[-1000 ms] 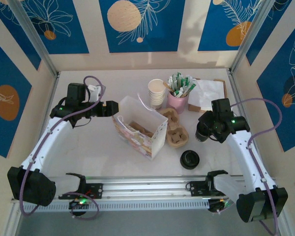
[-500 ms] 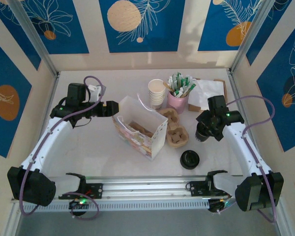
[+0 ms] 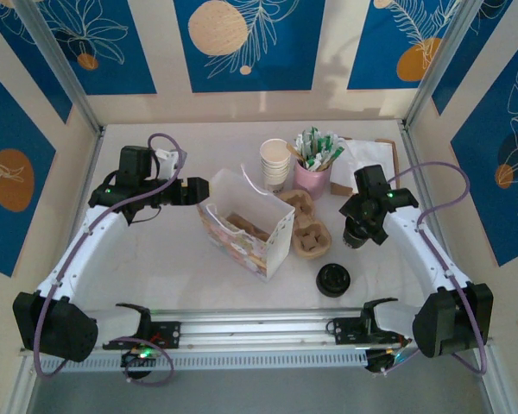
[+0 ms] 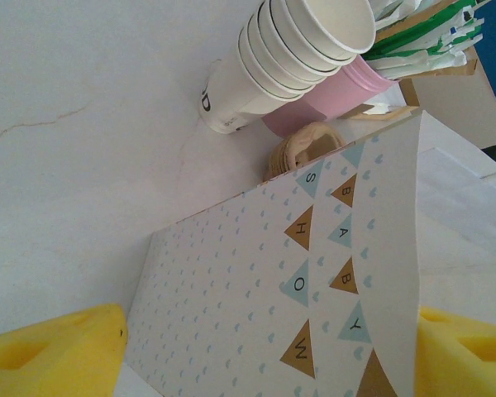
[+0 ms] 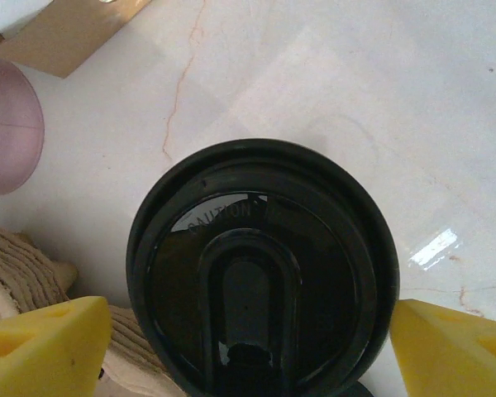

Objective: Pack the takeout coffee

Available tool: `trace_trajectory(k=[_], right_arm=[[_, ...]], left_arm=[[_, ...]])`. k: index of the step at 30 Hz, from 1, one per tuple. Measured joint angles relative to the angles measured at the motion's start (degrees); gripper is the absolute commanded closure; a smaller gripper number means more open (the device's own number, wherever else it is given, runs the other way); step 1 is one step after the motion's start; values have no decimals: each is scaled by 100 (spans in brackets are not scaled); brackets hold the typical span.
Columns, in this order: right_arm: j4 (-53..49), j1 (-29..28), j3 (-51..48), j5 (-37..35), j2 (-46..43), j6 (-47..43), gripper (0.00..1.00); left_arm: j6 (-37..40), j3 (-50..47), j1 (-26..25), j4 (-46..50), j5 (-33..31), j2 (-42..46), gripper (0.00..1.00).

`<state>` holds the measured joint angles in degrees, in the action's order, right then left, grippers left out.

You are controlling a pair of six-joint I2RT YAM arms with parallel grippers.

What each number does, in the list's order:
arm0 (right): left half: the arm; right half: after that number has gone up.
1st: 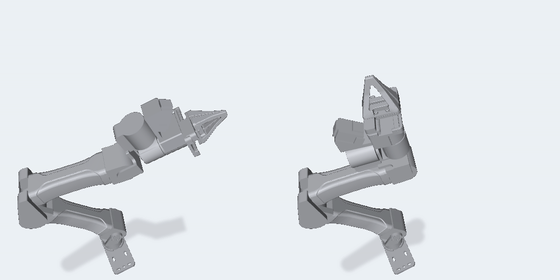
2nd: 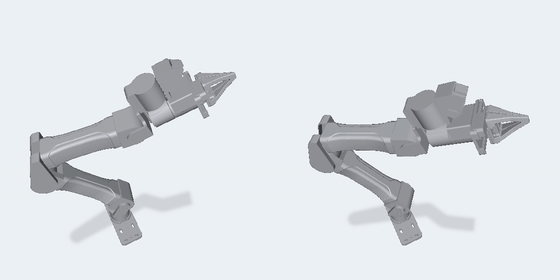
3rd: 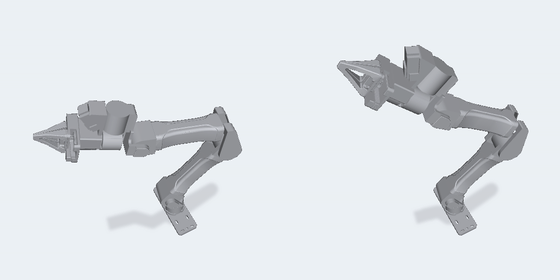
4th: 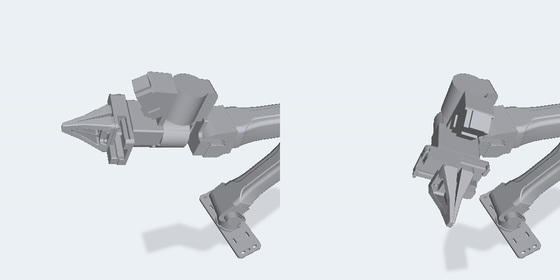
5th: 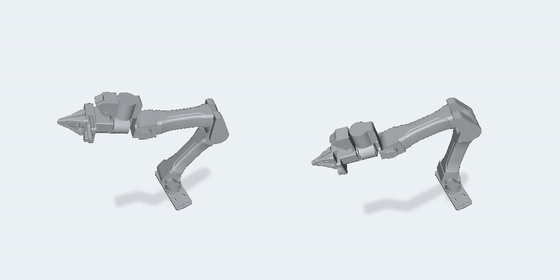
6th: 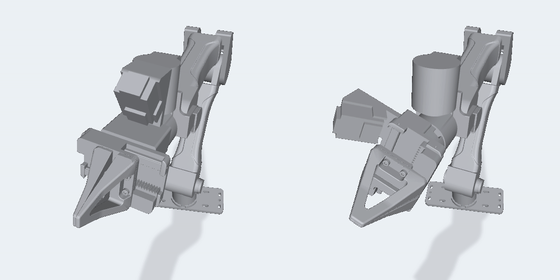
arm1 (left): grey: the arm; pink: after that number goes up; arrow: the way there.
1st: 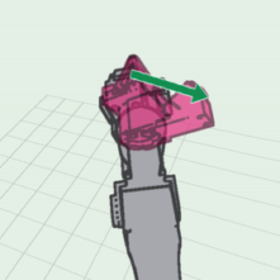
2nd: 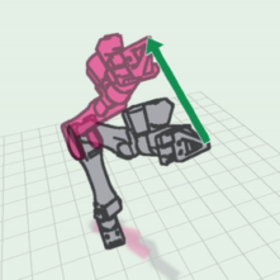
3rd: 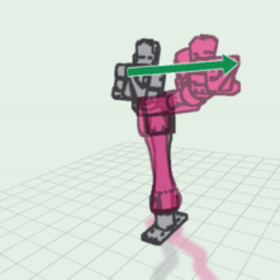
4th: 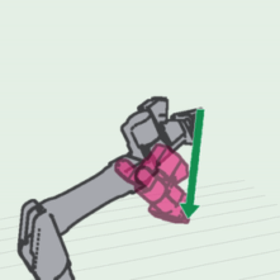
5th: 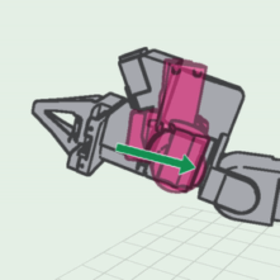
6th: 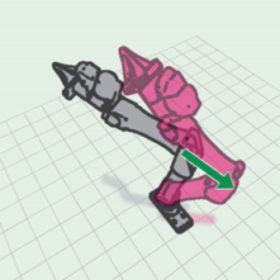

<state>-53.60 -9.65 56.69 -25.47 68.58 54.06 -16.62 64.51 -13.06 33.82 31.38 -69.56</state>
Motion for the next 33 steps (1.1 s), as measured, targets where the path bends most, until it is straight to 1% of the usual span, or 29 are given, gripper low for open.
trace_trajectory(k=[13,23,33], right_arm=[[-2,-90,74,-271,133,-48,16],[0,-177,133,-409,262,-114,19],[0,-192,136,-490,291,-133,18]], left_arm=[[0,0,-22,0,-20,0,20],[0,0,-26,0,-20,0,20],[0,0,-39,2,-20,0,20]])
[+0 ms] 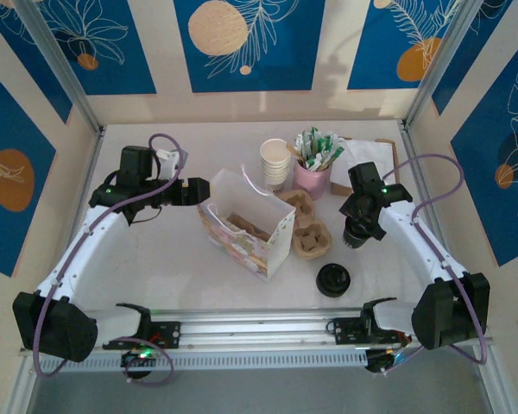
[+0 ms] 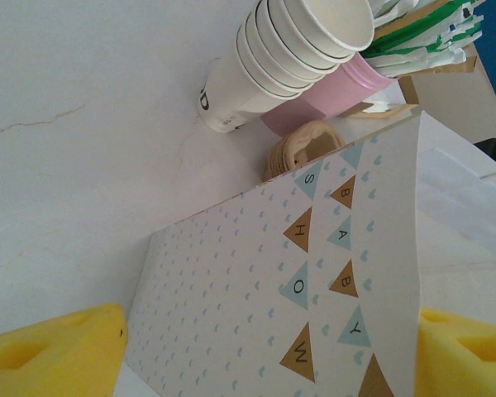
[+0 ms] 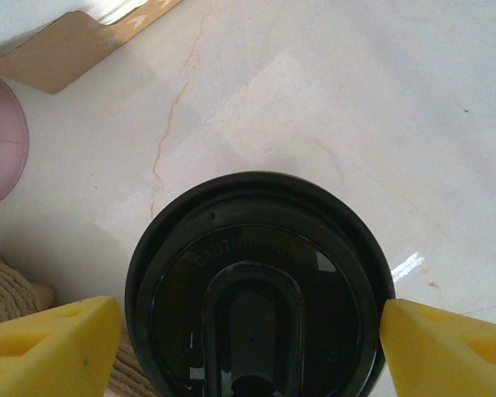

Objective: Pack the takeout coffee

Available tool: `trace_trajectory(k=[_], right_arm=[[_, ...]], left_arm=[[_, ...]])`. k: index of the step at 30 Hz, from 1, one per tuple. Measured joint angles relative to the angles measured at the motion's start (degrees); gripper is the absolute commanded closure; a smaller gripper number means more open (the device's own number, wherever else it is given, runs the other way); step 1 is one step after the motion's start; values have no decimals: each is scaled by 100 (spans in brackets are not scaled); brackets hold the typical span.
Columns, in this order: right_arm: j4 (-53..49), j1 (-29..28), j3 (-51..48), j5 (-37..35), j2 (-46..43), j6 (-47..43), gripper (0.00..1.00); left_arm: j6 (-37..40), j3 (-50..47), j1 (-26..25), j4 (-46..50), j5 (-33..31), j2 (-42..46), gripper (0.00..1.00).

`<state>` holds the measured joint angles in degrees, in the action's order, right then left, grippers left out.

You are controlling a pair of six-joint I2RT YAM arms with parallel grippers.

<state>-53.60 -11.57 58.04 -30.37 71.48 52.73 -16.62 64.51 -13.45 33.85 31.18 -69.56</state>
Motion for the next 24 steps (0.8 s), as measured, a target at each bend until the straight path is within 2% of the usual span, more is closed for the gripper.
trace_trajectory(k=[24], right_arm=[[2,-48,0,-96,98,2,19]], left_arm=[[0,0,-24,0,-20,0,20]])
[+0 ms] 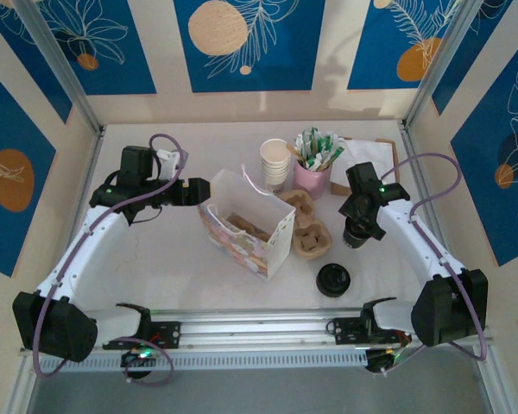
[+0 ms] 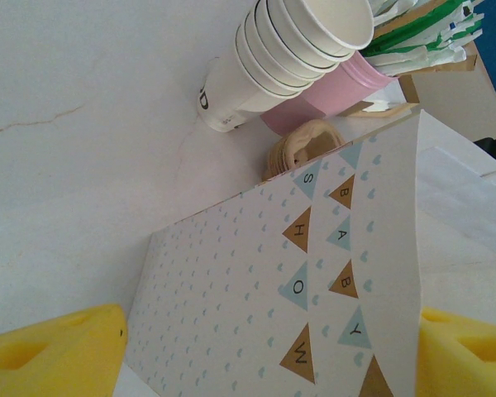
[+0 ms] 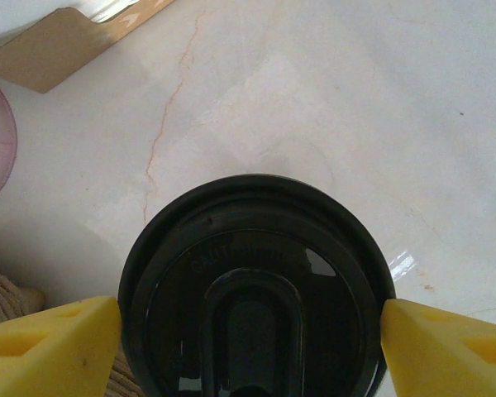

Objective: Pack the takeout coffee

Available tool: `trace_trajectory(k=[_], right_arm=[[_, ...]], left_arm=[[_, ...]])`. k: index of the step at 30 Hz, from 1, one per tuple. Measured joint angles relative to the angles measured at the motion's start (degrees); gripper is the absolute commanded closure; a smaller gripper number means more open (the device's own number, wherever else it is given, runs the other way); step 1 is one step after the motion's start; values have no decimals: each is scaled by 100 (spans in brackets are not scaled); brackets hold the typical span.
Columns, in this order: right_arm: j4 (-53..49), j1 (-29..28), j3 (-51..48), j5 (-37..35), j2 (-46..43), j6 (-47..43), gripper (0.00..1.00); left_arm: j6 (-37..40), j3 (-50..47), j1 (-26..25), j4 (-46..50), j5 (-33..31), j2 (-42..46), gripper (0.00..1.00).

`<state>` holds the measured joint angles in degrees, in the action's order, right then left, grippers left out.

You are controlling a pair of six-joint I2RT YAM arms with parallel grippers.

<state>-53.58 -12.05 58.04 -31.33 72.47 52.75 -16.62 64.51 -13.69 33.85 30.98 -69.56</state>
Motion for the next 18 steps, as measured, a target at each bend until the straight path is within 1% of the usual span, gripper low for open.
trace_trajectory(k=[10,18], right_arm=[[24,0,-11,2,98,2,20],[46,0,-57,2,122,4,24]], left_arm=[[0,0,0,0,0,0,20],[0,0,0,0,0,0,20]])
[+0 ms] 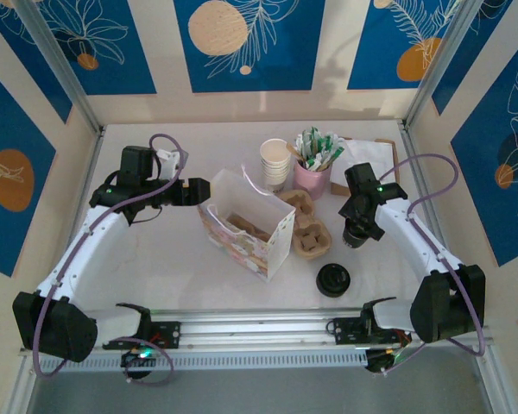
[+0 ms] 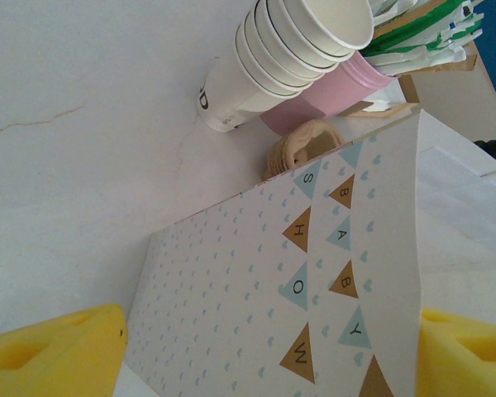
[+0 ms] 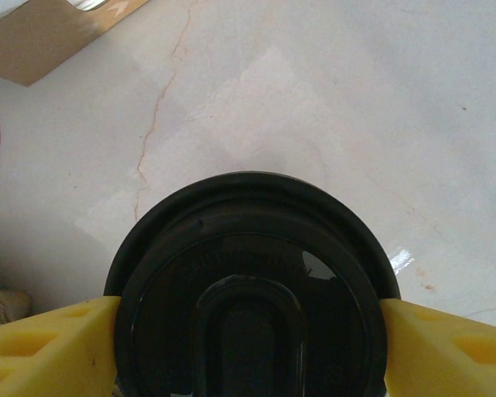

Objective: Pack the takeout coffee

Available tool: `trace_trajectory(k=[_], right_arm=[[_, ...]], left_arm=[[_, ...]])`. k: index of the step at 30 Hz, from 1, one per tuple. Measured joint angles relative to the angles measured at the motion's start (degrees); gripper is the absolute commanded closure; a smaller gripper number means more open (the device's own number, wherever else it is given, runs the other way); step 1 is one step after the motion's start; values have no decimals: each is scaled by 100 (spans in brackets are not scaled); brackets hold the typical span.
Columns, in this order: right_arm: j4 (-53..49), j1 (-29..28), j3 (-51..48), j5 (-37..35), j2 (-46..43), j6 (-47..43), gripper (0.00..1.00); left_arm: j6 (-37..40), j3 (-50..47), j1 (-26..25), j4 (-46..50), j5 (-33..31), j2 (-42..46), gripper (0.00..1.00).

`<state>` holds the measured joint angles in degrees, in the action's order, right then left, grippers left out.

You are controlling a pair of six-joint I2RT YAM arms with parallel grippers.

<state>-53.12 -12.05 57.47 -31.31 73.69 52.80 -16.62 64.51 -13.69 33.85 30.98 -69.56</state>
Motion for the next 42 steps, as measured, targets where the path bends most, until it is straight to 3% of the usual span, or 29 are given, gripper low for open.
trace_trajectory(k=[11,18,33,42], right_arm=[[7,0,-7,4,-44,-46,30],[417,2,-192,225,-538,-704,31],[723,0,-205,1547,-2256,-2476,36],[385,-345,935,2623,-2625,-3001,37]], left_arm=[[0,0,-9,0,0,0,20],[0,0,-11,0,0,0,20],[0,0,-11,0,2,0,20],[0,0,-11,-2,2,0,20]])
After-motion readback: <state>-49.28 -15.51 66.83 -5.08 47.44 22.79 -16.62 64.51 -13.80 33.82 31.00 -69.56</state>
